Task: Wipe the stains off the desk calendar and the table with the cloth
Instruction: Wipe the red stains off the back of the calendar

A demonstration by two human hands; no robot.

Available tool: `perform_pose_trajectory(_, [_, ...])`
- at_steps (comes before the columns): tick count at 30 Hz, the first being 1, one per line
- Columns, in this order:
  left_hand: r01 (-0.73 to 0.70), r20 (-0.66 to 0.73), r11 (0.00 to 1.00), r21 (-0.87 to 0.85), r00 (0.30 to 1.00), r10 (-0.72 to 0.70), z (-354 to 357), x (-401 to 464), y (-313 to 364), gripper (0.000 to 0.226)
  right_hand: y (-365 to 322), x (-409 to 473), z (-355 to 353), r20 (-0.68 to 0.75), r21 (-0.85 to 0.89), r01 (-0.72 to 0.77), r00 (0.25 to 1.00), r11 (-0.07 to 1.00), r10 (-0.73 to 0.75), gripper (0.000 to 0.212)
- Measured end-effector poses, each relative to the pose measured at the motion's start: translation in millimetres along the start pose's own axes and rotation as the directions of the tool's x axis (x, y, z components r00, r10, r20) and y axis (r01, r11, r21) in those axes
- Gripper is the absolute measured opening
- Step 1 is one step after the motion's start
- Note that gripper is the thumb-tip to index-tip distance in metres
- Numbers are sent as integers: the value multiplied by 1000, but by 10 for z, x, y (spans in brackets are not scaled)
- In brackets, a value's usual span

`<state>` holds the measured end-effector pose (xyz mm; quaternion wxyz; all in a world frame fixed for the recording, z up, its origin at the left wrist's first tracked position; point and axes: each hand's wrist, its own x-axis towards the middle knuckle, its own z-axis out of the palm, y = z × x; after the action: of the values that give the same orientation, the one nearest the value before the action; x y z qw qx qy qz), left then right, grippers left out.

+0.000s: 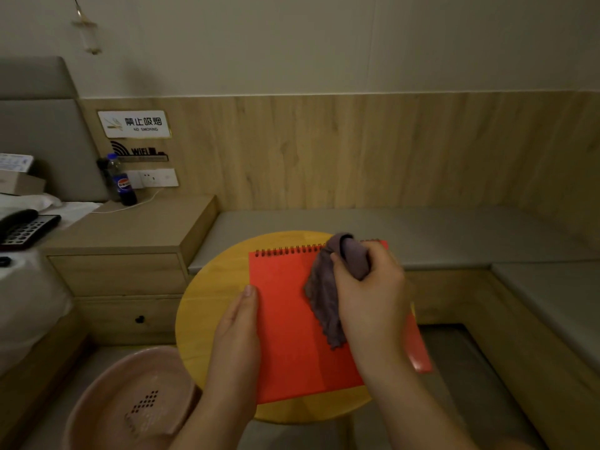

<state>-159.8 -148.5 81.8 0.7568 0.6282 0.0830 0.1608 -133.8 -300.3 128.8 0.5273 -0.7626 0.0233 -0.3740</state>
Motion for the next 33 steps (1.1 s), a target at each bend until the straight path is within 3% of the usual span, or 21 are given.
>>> perform_pose_trajectory(4, [-1, 57, 1000, 23, 998, 0, 31, -30, -24, 27, -114, -142, 160, 8, -4, 92, 996, 996, -92, 13])
perform_pose_trajectory(11, [44, 90, 992, -115, 995, -34, 87, -14, -17, 39, -244, -316, 358, 71, 41, 192, 978, 981, -194, 5])
perform_pose_trajectory(15, [44, 55, 992, -114, 998, -38, 70, 11, -23, 42, -237, -291, 377, 53, 35, 212, 975, 977, -214, 5])
perform_pose_trajectory(27, [49, -25, 998, 42, 999, -48, -75, 2, 0, 26, 165, 225, -125, -79, -201, 160, 981, 966, -178, 11])
perform_pose_trajectory(29, [59, -38, 998, 11, 998, -59, -91, 20, -2, 19, 238, 332, -240, -118, -250, 142, 977, 958, -175, 12])
perform_pose_trajectory(33, [60, -68, 998, -26, 996, -62, -111, 53, 5, 26, 357, 479, -408, -159, -252, 97, 977, 963, -140, 13])
